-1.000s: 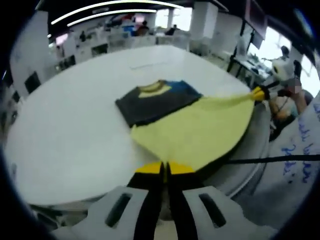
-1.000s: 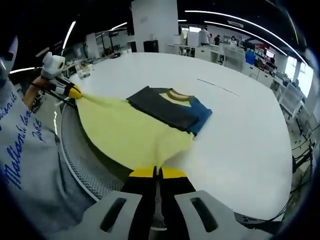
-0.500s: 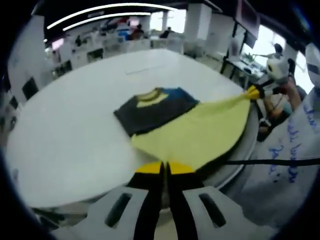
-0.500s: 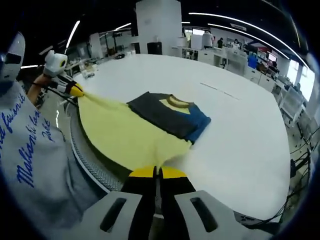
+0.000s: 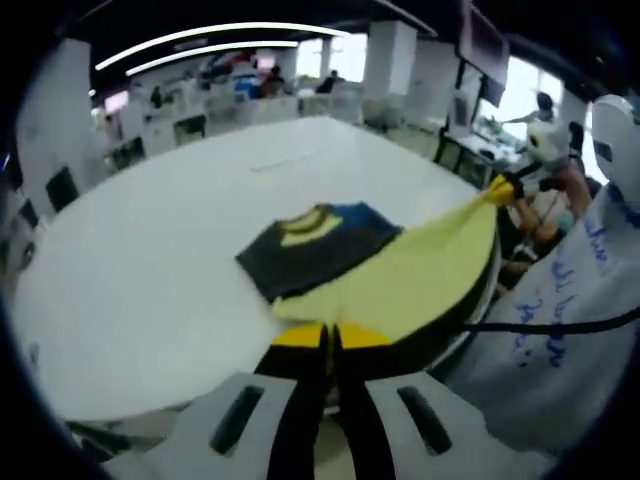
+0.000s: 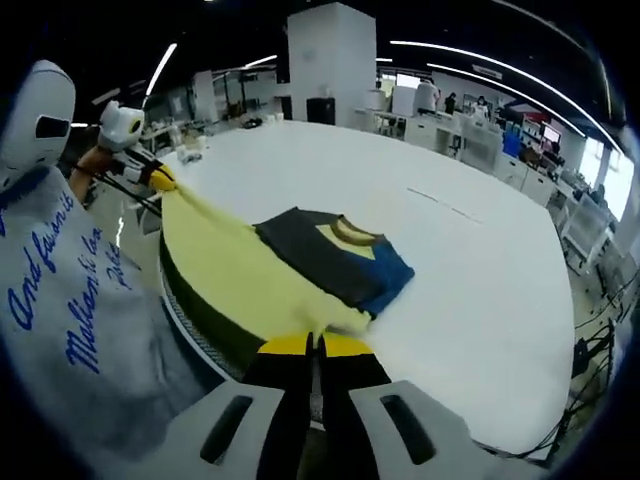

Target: Fold the garment on the visible template until the final outline fits inside the template.

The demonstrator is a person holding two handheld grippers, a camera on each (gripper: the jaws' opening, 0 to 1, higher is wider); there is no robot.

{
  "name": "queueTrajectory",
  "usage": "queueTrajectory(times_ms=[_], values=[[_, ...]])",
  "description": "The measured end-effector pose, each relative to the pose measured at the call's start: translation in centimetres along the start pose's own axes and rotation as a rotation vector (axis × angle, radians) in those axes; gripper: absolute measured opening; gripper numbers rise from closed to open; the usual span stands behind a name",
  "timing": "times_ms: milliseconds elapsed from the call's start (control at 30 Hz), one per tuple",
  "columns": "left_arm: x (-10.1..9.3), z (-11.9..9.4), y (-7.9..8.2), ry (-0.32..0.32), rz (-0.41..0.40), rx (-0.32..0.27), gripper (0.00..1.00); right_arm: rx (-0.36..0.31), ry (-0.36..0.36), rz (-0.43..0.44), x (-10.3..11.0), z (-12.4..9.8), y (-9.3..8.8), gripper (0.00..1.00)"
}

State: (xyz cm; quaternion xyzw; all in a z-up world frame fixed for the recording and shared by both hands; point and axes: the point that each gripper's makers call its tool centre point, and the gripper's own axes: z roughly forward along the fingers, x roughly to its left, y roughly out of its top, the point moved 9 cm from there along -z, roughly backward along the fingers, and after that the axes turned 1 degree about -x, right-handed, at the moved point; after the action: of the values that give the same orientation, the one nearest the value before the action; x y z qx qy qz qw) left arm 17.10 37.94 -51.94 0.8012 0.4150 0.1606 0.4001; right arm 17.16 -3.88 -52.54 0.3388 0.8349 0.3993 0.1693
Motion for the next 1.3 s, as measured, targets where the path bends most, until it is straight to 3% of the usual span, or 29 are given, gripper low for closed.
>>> queueTrajectory(times_ms=[300, 567, 800, 1300], values=[[0.5, -2.1, 1.0, 0.001, 0.0, -0.053, 0.0, -0.058, 0.015, -0.033, -0.1, -1.4, 1.6, 0.03], [0.4, -2.5, 1.4, -0.011, 0.014, -0.082, 0.0, -0.099, 0.035, -0.04, 0.2, -1.5, 2.4, 0.03], [1.5, -1.8, 1.0, 0.028, -0.006, -0.048, 0.0, -0.101, 0.03, -0.023, -0.4, -1.1, 2.3, 0.03], [2.6, 0.0, 1.3, 0.008, -0.008, -0.031, 0.0, -0.082, 0.023, -0.002, -1.5, 0.8, 2.3, 0.03]])
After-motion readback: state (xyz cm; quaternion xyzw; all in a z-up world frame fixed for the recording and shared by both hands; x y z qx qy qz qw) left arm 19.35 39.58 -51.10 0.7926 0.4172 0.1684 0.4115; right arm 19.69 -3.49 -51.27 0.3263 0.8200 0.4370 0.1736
